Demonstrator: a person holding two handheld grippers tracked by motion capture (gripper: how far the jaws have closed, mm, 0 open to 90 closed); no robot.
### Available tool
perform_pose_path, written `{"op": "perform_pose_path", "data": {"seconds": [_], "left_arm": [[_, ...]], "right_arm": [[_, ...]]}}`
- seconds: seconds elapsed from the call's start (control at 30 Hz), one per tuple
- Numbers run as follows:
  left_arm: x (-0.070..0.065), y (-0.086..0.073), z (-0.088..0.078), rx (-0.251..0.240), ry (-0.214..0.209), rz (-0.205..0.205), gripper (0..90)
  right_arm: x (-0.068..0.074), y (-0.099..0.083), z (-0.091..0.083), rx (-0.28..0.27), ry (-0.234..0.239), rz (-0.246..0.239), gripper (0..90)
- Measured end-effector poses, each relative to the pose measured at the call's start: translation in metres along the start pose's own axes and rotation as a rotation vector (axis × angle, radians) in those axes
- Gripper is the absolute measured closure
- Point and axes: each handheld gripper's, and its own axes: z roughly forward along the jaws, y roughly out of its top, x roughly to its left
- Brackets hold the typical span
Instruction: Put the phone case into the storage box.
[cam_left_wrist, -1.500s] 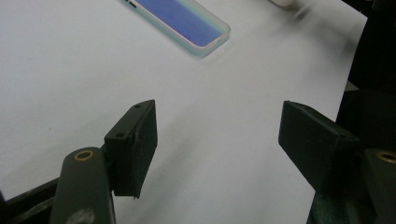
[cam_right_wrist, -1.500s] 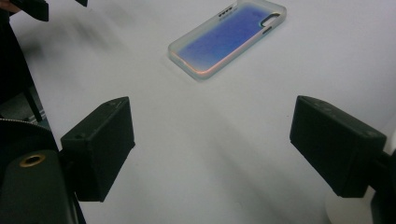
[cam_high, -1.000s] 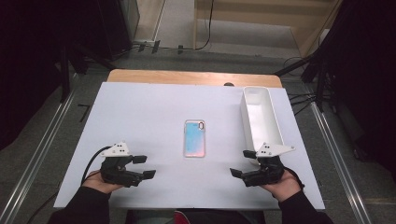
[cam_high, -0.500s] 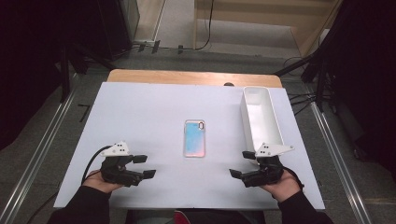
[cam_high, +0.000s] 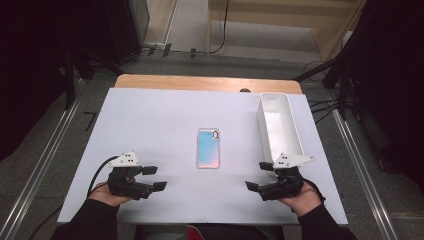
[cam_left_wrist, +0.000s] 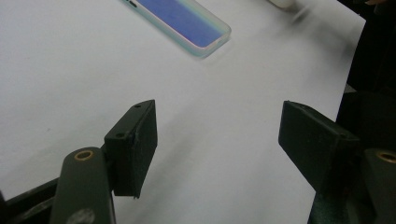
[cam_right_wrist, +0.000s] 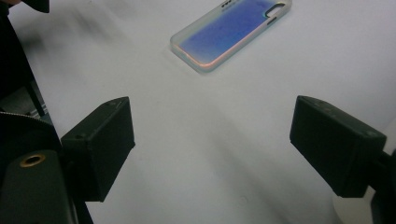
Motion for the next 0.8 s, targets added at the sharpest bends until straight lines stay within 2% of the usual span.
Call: {"op": "perform_pose_path", "data": {"seconds": [0.23, 0.6, 0.7, 0.8], "left_arm": [[0.0, 0.0, 0.0, -0.005, 0.0, 0.003, 28.2], [-0.001, 0.001, -0.001, -0.01, 0.007, 0.006, 28.2], [0.0, 0.003, -0.003, -0.056, 0.024, 0.0, 28.2], [0.003, 0.009, -0.005, -0.129, 0.018, -0.041, 28.3]], "right_arm": [[0.001, 0.003, -0.001, -0.009, -0.004, 0.005, 12.6], [0.003, 0.011, 0.002, -0.031, 0.016, -0.001, 12.6], [0.003, 0.011, 0.003, -0.024, 0.018, -0.004, 12.6], [0.002, 0.011, 0.003, -0.023, 0.017, -0.005, 12.6]]}}
